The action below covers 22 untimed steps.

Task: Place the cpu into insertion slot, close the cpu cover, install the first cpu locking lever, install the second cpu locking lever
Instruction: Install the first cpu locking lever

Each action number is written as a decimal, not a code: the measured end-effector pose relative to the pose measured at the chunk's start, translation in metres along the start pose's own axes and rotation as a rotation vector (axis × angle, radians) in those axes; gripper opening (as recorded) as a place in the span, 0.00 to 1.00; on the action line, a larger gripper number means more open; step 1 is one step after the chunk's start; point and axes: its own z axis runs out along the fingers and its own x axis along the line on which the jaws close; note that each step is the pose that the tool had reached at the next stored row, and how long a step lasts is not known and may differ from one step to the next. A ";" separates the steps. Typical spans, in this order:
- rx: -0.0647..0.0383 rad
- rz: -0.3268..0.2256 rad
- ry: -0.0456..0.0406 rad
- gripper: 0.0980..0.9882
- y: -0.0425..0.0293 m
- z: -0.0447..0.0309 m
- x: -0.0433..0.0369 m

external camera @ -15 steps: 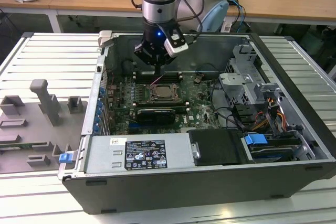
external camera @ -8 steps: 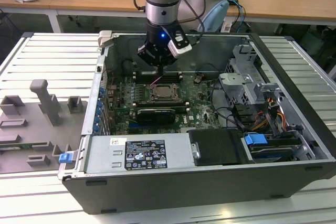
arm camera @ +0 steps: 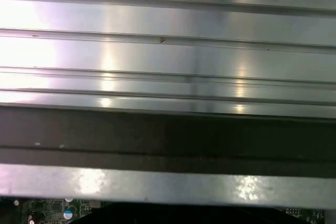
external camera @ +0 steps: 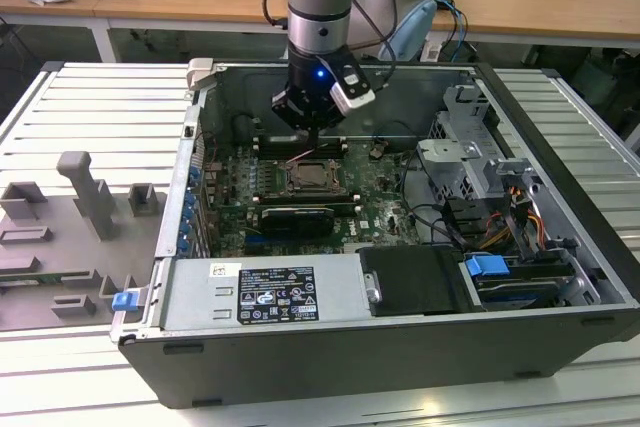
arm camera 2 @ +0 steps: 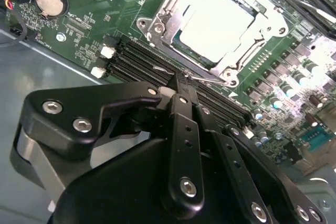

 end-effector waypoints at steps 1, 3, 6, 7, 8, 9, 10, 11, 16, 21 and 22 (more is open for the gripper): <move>-0.001 0.000 0.0000 0.01 -0.0001 0.0009 -0.0004; -0.002 0.000 0.0000 0.01 -0.0002 0.0024 -0.0019; -0.003 0.000 -0.0001 0.01 -0.0004 0.0041 -0.0040; -0.004 0.001 -0.0002 0.01 -0.0004 0.0047 -0.0045; -0.005 0.001 -0.0002 0.01 -0.0005 0.0055 -0.0052; -0.005 0.001 -0.0002 0.01 -0.0006 0.0063 -0.0060; -0.006 0.001 -0.0003 0.01 -0.0008 0.0089 -0.0077; -0.007 0.001 -0.0003 0.01 -0.0009 0.0101 -0.0082; -0.008 0.002 -0.0004 0.01 -0.0013 0.0161 -0.0100; -0.008 0.002 -0.0003 0.01 -0.0015 0.0206 -0.0102; -0.007 0.002 -0.0004 0.01 -0.0015 0.0211 -0.0102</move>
